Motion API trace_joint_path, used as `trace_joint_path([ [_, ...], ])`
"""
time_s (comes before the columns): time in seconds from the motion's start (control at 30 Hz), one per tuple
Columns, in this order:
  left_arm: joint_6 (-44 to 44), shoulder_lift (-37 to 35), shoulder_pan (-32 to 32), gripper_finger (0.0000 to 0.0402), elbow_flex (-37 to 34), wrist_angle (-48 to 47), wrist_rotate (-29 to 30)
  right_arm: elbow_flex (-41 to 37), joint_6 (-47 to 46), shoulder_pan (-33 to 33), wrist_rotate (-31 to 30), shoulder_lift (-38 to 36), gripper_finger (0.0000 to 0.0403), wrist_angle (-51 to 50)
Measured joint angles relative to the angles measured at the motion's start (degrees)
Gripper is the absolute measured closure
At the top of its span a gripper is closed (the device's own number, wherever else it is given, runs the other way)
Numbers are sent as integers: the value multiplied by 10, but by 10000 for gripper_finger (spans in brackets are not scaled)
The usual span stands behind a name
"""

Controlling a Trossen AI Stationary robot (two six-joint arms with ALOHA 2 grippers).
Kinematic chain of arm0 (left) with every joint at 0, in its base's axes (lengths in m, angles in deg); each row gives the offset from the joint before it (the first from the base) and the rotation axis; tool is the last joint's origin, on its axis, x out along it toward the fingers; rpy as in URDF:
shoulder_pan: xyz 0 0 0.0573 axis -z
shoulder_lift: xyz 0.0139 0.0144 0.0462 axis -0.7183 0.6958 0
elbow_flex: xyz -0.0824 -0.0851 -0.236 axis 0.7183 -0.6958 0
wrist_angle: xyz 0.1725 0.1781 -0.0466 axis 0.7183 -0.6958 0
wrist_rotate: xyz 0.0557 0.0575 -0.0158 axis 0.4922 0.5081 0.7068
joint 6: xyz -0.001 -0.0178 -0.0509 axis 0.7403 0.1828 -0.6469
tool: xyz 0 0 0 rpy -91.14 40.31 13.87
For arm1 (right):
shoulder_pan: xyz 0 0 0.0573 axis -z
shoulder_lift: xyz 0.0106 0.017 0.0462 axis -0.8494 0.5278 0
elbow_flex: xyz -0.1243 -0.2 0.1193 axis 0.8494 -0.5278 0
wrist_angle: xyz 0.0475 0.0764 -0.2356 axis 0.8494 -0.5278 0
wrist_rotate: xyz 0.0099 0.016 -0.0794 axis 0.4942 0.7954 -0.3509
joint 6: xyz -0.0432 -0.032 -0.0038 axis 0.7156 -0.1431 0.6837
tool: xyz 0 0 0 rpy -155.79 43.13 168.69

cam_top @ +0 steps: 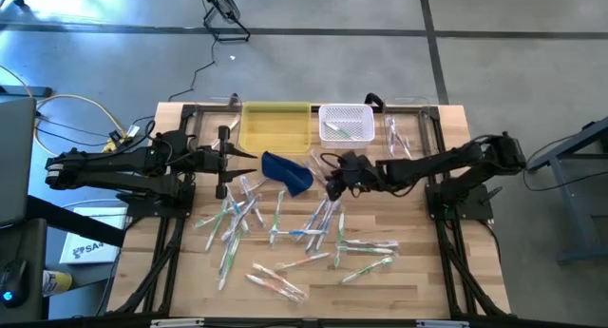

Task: Pick & Place Toothbrushes
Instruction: Put the violet toothbrush into the right transparent bin

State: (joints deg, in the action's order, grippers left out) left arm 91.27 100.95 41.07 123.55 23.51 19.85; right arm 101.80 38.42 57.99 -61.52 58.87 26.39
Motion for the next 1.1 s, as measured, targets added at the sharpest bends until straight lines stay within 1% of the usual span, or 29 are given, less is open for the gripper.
trace_joint_path([
  [0.13,0,0,0,262,0,0,4,0,0,15,11,0,296,-23],
  [0.23,0,0,0,262,0,0,13,1,23,18,28,0,313,-24],
  [0.33,0,0,0,262,0,0,22,19,61,11,48,1,322,-27],
  [0.4,0,0,0,262,0,0,24,42,97,0,47,1,328,-23],
  [0.5,0,0,0,262,0,0,24,78,122,-15,17,5,348,-34],
  [0.63,0,0,0,262,0,0,24,160,117,-12,7,40,391,-144],
  [0.73,0,0,0,262,0,0,24,226,126,-5,4,89,398,-238],
  [0.8,0,0,0,262,0,0,24,256,123,5,7,122,400,-290],
  [0.97,0,0,0,262,0,0,24,266,85,37,73,179,401,-332],
  [1.1,0,0,0,262,0,0,24,266,64,51,80,188,400,-343],
])
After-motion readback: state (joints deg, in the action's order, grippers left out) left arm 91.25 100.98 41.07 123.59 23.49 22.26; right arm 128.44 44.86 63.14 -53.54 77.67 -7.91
